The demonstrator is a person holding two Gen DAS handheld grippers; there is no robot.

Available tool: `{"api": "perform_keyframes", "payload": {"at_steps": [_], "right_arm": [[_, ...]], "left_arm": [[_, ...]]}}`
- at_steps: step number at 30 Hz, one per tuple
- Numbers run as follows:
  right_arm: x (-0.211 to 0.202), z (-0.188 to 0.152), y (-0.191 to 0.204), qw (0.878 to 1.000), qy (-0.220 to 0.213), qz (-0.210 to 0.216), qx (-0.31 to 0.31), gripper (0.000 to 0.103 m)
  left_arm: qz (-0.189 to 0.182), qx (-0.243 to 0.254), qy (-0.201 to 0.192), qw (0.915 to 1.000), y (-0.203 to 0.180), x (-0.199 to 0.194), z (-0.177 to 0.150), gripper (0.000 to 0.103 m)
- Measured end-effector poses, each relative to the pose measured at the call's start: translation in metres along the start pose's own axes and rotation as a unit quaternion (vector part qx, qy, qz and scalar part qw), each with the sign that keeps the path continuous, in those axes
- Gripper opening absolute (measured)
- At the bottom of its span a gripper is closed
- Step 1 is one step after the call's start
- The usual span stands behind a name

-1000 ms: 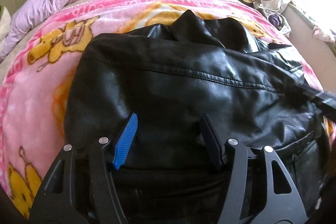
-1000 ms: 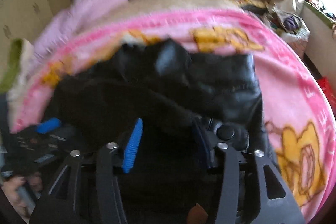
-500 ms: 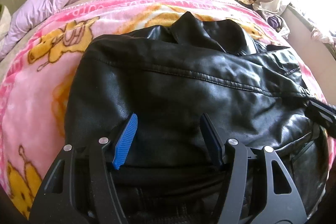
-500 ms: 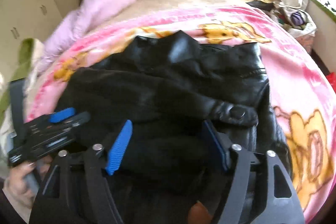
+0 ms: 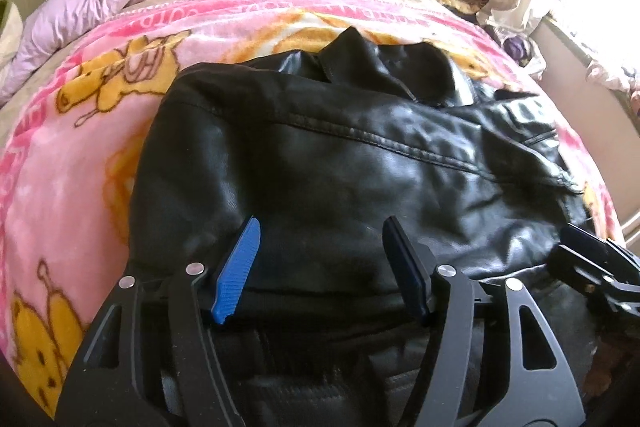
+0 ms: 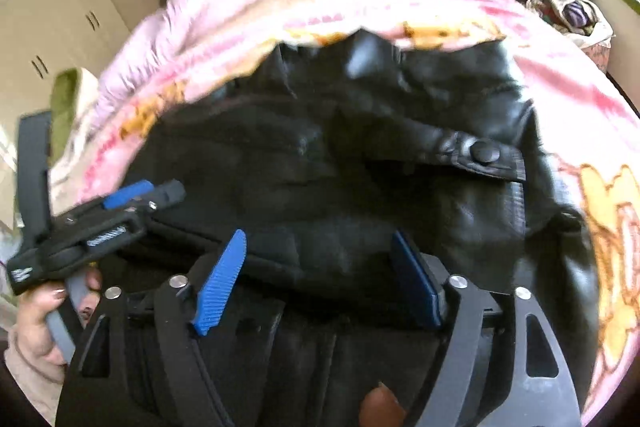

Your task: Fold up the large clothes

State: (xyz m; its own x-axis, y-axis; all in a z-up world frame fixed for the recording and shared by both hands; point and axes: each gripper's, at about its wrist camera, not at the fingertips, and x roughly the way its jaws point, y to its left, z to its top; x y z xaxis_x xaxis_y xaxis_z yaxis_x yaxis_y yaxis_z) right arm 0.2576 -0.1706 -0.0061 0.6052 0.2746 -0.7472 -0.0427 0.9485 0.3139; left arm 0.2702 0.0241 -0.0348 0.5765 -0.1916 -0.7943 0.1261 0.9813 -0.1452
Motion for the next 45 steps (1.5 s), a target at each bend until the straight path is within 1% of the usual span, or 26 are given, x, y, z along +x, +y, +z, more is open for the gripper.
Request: {"api": "perform_keyframes", "payload": {"at_steps": [3, 4, 6, 8, 13, 14, 24, 27, 33, 35, 38, 45], "right_arm": [[-0.019, -0.002, -0.004, 1.000, -0.020, 0.005, 0.009, 0.088], [-0.024, -0.003, -0.006, 1.000, -0.027, 0.009, 0.012, 0.089], [-0.034, -0.008, -0.009, 0.999, -0.037, 0.015, 0.017, 0.090], [-0.045, -0.014, -0.014, 0.998, -0.047, 0.020, 0.021, 0.096], [-0.070, -0.027, -0.019, 0.997, -0.065, 0.026, 0.023, 0.098], [-0.073, -0.029, -0.019, 0.997, -0.068, 0.027, 0.024, 0.098], [-0.103, -0.040, -0.026, 0.995, -0.092, 0.034, 0.032, 0.099], [-0.109, -0.041, -0.028, 0.994, -0.098, 0.036, 0.031, 0.099], [-0.117, -0.046, -0.027, 0.993, -0.108, 0.039, 0.033, 0.099], [-0.118, -0.048, -0.026, 0.993, -0.108, 0.039, 0.032, 0.099], [-0.120, -0.050, -0.025, 0.992, -0.111, 0.041, 0.034, 0.099], [-0.132, -0.060, -0.021, 0.992, -0.120, 0.039, 0.028, 0.099]], "left_arm": [[-0.011, -0.007, -0.003, 0.9999, -0.001, -0.010, -0.003, 0.063], [-0.011, -0.006, -0.006, 0.9999, -0.002, -0.013, -0.004, 0.064], [-0.008, -0.004, -0.011, 0.9999, -0.004, -0.020, -0.006, 0.069], [-0.009, -0.002, -0.015, 0.9998, -0.006, -0.026, -0.008, 0.074], [0.002, 0.005, -0.021, 0.9998, -0.012, -0.036, -0.014, 0.088], [0.003, 0.006, -0.024, 0.9997, -0.014, -0.039, -0.015, 0.094], [0.004, 0.025, -0.053, 0.9982, -0.030, -0.061, -0.022, 0.094], [0.000, 0.025, -0.055, 0.9982, -0.032, -0.065, -0.026, 0.094], [0.002, 0.027, -0.062, 0.9977, -0.032, -0.073, -0.036, 0.094], [0.007, 0.028, -0.067, 0.9974, -0.031, -0.078, -0.040, 0.094], [0.024, 0.038, -0.079, 0.9959, -0.035, -0.084, -0.045, 0.094], [0.025, 0.044, -0.093, 0.9944, -0.038, -0.095, -0.054, 0.094]]}}
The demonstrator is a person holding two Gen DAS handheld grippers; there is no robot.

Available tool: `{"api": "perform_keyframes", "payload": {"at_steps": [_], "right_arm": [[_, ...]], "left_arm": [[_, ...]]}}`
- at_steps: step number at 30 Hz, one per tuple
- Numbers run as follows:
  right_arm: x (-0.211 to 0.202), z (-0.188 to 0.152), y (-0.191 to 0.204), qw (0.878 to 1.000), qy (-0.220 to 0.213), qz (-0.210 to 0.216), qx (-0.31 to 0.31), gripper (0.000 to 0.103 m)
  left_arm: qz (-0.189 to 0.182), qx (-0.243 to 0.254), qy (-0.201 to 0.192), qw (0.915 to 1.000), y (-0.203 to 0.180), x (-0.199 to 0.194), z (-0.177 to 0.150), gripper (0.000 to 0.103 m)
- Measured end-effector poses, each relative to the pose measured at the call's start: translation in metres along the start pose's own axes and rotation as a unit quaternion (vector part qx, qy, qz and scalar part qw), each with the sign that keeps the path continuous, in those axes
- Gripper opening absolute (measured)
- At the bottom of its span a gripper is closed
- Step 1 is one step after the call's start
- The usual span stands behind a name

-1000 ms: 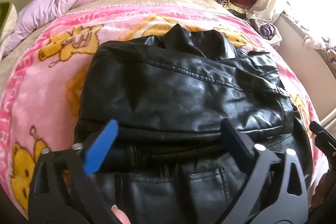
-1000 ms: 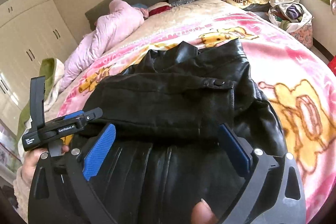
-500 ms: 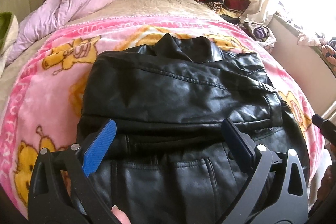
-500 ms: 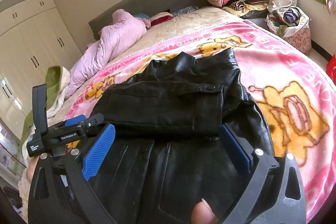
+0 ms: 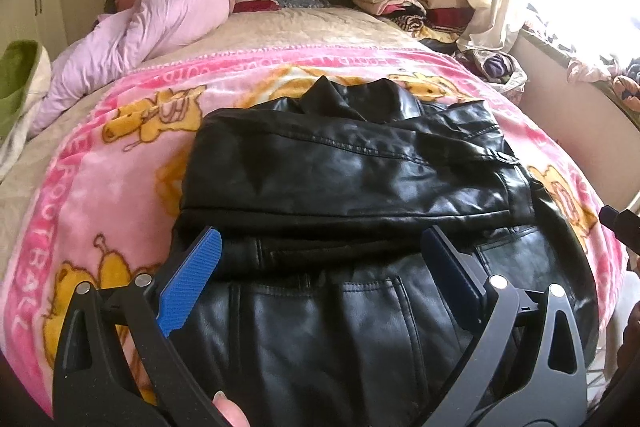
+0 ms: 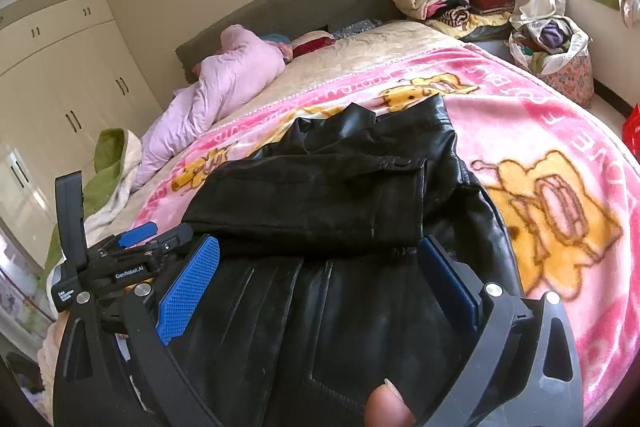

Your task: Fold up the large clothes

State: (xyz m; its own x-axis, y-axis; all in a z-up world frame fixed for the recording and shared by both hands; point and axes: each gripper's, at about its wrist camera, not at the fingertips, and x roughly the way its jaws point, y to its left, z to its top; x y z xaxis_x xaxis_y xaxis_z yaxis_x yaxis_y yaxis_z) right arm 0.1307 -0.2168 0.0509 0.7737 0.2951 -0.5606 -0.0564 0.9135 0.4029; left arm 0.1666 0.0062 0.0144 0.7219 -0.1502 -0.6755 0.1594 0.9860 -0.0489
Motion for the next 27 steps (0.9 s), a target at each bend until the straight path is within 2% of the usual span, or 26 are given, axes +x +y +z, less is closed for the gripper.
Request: {"api": "perform_keyframes", "payload": {"at_steps": [20, 27], "right_arm": [[-0.025, -0.012, 0.000, 1.000, -0.001, 0.000, -0.006, 0.099], [-0.037, -0.019, -0.003, 1.000, -0.001, 0.005, -0.005, 0.099]], "left_arm": [[0.012, -0.014, -0.020, 0.9996, 0.005, -0.045, -0.032, 0.094], [0.027, -0.012, -0.014, 0.9995, 0.006, -0.058, -0.047, 0.094]]}}
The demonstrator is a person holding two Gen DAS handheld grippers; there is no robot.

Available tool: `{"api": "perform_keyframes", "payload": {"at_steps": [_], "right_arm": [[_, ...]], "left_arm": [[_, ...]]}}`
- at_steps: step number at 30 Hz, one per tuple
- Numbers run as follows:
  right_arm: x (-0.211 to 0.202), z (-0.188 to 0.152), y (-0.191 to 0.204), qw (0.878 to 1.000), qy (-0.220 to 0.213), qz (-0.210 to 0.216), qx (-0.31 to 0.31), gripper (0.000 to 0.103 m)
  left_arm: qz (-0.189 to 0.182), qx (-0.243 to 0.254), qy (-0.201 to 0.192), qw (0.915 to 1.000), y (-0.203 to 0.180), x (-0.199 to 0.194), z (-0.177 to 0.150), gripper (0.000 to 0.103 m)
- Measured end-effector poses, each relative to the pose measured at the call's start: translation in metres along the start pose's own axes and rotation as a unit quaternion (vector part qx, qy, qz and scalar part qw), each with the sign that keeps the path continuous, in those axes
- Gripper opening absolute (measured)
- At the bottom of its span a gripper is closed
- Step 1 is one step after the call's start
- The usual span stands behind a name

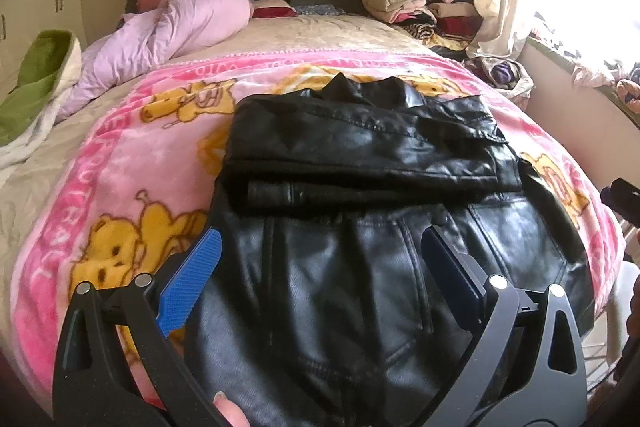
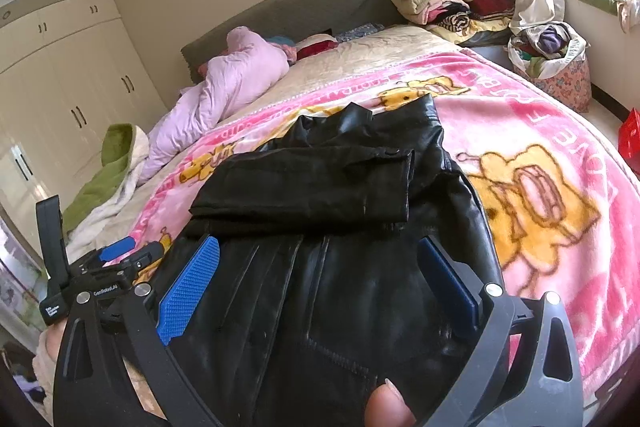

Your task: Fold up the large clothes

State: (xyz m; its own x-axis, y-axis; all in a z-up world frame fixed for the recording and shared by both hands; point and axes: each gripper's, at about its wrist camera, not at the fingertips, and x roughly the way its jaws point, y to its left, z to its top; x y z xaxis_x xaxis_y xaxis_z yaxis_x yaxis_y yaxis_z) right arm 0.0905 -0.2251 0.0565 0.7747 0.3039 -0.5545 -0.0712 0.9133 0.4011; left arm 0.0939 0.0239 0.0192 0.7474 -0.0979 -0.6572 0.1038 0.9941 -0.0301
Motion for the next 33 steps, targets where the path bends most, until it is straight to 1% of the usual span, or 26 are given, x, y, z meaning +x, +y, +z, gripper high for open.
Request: {"api": "perform_keyframes", "payload": {"at_steps": [5, 15, 25, 33], "right_arm": [[-0.007, -0.007, -0.001, 1.000, 0.006, 0.000, -0.003, 0.099], [-0.016, -0.025, -0.007, 0.999, 0.029, -0.012, -0.012, 0.099], [-0.022, -0.043, -0.032, 0.998, 0.051, -0.035, -0.003, 0.099], [-0.025, -0.054, -0.047, 0.996, 0.074, -0.043, 0.000, 0.099]], "left_arm": [[0.008, 0.002, 0.007, 0.9999, 0.002, -0.007, -0.008, 0.094], [0.022, -0.003, 0.041, 0.9989, 0.009, -0.015, -0.029, 0.094], [0.035, -0.027, 0.076, 0.9961, 0.027, -0.018, -0.049, 0.094], [0.044, -0.051, 0.099, 0.9928, 0.049, -0.021, -0.066, 0.094]]}}
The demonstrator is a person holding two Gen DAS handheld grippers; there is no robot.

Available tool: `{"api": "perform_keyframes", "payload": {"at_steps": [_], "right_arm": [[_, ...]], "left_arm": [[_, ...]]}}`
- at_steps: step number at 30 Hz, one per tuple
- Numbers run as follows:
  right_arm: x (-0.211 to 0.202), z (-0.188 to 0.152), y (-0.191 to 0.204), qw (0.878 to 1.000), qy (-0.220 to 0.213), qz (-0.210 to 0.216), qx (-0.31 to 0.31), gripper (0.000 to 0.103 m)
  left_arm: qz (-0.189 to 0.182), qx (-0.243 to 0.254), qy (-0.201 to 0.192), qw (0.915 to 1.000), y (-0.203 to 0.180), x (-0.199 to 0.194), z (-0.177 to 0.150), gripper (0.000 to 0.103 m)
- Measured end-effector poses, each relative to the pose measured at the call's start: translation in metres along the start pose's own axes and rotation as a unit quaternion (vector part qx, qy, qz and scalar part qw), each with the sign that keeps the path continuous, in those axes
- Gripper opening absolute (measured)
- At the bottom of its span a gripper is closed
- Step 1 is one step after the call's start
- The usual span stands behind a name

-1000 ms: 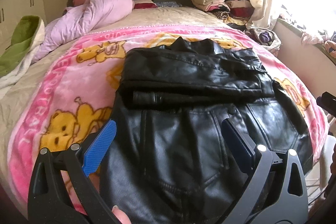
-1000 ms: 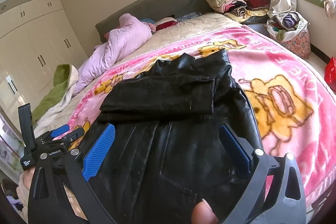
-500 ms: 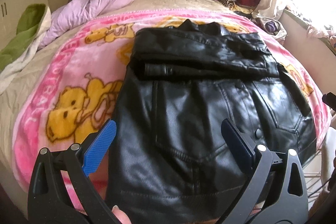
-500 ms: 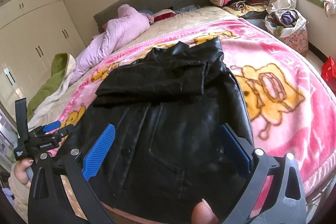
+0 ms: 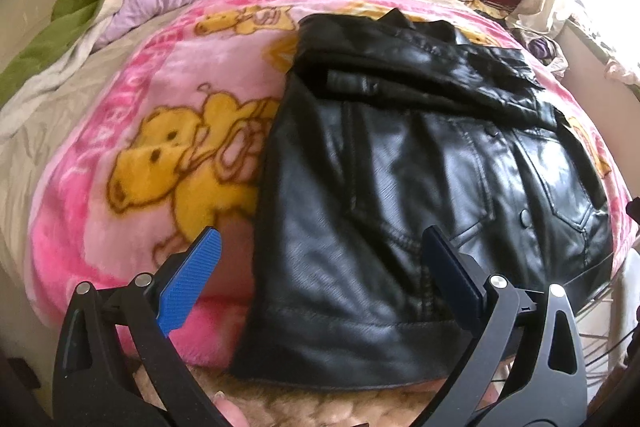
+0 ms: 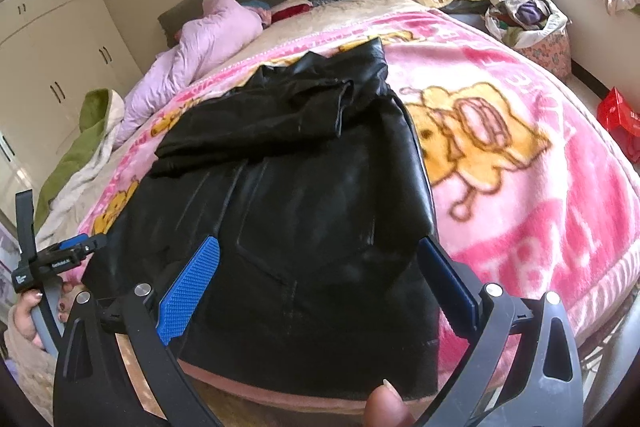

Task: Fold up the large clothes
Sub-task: 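Grasp the black jacket hem with both grippers, then lift the hem with both grippers and fold it toward the collar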

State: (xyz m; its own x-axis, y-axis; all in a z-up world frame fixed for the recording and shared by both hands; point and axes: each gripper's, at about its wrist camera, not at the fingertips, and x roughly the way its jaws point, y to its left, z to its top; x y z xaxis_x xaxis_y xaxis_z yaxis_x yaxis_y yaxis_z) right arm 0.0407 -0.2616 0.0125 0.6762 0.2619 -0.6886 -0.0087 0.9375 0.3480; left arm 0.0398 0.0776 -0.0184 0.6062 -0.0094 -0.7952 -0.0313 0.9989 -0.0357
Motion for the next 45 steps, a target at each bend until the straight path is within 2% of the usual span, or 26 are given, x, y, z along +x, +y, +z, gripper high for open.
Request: {"api": "perform_keyframes", "payload": {"at_steps": [3, 7, 12, 16, 19, 21, 24, 27, 29, 31, 32, 33, 34, 36, 37, 39, 41, 45], "right_arm": [[0.001, -0.005, -0.003, 1.000, 0.012, 0.000, -0.003, 0.099], [0.005, -0.011, -0.009, 1.000, 0.031, 0.006, 0.000, 0.099], [0.012, -0.020, -0.018, 0.998, 0.061, 0.017, 0.006, 0.099], [0.019, -0.028, -0.023, 0.997, 0.077, 0.020, -0.001, 0.099], [0.020, -0.031, -0.022, 0.997, 0.077, 0.018, -0.013, 0.099], [0.018, -0.031, -0.023, 0.997, 0.075, 0.015, -0.014, 0.099], [0.013, -0.030, -0.031, 0.998, 0.064, -0.014, -0.005, 0.099], [0.013, -0.031, -0.044, 0.997, 0.073, -0.014, 0.010, 0.099], [0.017, -0.033, -0.049, 0.996, 0.087, 0.004, 0.014, 0.099], [0.026, -0.037, -0.054, 0.993, 0.109, 0.027, 0.025, 0.099], [0.030, -0.039, -0.057, 0.992, 0.116, 0.035, 0.032, 0.099], [0.032, -0.041, -0.057, 0.992, 0.116, 0.039, 0.033, 0.098], [0.033, -0.043, -0.057, 0.992, 0.114, 0.039, 0.028, 0.097], [0.034, -0.045, -0.052, 0.993, 0.112, 0.026, 0.011, 0.076], [0.033, -0.047, -0.050, 0.993, 0.110, 0.030, 0.002, 0.068], [0.027, -0.049, -0.047, 0.994, 0.100, 0.054, -0.003, 0.032], [0.023, -0.050, -0.047, 0.993, 0.091, 0.074, 0.002, 0.022], [0.011, -0.047, -0.049, 0.993, 0.073, 0.093, 0.015, 0.017]], "left_arm": [[0.008, -0.004, 0.009, 0.9999, 0.010, 0.003, -0.006, 0.094], [-0.017, -0.014, 0.022, 0.9995, 0.021, 0.003, -0.009, 0.094], [-0.009, 0.015, 0.039, 0.9991, 0.025, 0.006, -0.008, 0.094], [-0.047, 0.016, 0.075, 0.9959, 0.030, 0.017, -0.007, 0.094], [-0.077, 0.011, 0.115, 0.9903, 0.032, 0.030, -0.004, 0.094], [-0.086, 0.011, 0.131, 0.9876, 0.031, 0.035, -0.003, 0.094], [-0.095, 0.013, 0.148, 0.9844, 0.029, 0.043, -0.001, 0.094], [-0.103, 0.017, 0.160, 0.9815, 0.025, 0.050, 0.001, 0.094], [-0.109, 0.016, 0.163, 0.9805, 0.024, 0.053, 0.003, 0.094], [-0.112, 0.011, 0.163, 0.9803, 0.023, 0.056, 0.005, 0.087], [-0.113, 0.011, 0.163, 0.9801, 0.022, 0.058, 0.005, 0.074], [-0.115, 0.013, 0.165, 0.9795, 0.020, 0.059, 0.004, 0.065], [-0.117, 0.015, 0.164, 0.9793, 0.019, 0.060, 0.004, 0.063], [-0.119, 0.019, 0.156, 0.9804, 0.018, 0.057, 0.003, 0.047], [-0.119, 0.019, 0.152, 0.9810, 0.018, 0.056, 0.004, 0.042], [-0.116, 0.019, 0.140, 0.9832, 0.019, 0.052, 0.003, 0.024], [-0.116, 0.021, 0.129, 0.9847, 0.018, 0.048, 0.004, 0.017], [-0.128, 0.013, 0.109, 0.9857, 0.022, 0.037, 0.003, 0.009]]}}
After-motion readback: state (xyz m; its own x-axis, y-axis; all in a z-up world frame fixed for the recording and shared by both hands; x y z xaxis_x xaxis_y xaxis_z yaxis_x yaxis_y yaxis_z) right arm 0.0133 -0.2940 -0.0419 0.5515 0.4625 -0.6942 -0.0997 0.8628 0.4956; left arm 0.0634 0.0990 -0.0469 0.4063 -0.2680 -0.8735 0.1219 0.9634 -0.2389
